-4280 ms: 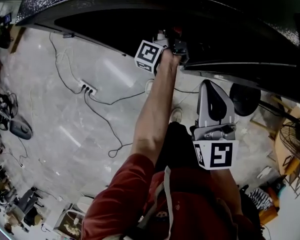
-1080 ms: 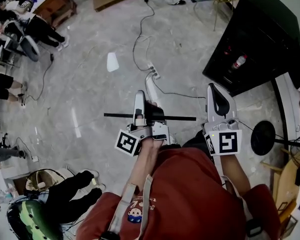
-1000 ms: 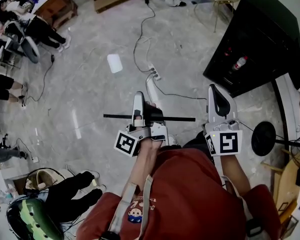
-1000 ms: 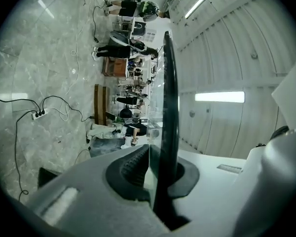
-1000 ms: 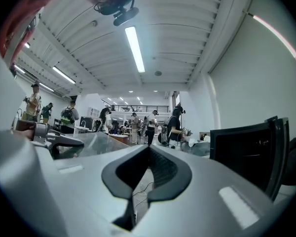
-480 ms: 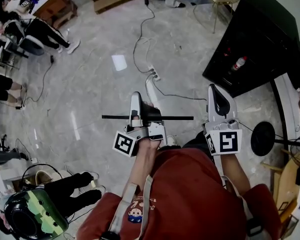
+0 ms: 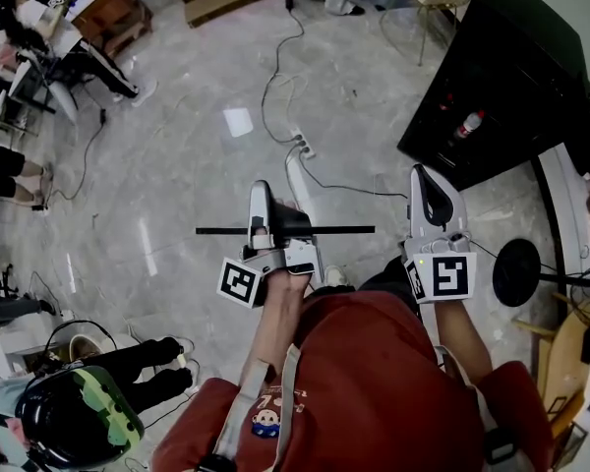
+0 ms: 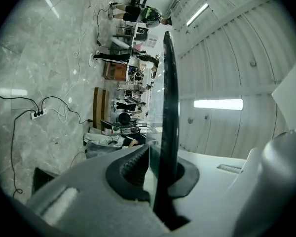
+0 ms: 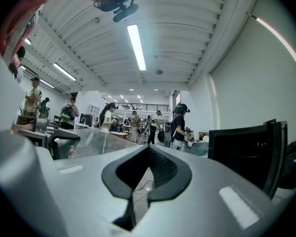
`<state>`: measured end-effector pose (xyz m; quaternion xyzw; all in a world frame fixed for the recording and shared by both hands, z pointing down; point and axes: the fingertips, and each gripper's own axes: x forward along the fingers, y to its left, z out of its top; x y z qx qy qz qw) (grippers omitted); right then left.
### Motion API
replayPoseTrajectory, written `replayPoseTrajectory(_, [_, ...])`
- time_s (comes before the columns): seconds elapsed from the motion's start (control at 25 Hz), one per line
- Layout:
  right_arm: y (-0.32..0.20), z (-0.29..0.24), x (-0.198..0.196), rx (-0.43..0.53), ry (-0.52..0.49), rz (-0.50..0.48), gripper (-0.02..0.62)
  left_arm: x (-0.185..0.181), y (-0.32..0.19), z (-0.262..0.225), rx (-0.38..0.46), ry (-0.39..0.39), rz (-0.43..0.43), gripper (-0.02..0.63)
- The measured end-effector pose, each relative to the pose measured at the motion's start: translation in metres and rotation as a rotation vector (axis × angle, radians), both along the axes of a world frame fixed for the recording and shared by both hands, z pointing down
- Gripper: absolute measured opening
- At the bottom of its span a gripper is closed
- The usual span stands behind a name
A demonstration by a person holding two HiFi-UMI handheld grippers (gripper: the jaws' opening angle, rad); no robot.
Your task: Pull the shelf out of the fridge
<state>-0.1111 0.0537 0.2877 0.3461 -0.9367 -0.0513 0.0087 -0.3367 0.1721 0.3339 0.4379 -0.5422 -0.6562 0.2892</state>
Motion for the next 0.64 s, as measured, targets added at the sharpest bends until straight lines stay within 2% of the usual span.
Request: replayPoseTrajectory(0.64, [0.0066,0.0026,0.0003,-0.004,0.016,0.015,-0.003,0.0028,0.0034,0.001,-0.001,0.0,0.018,0.014])
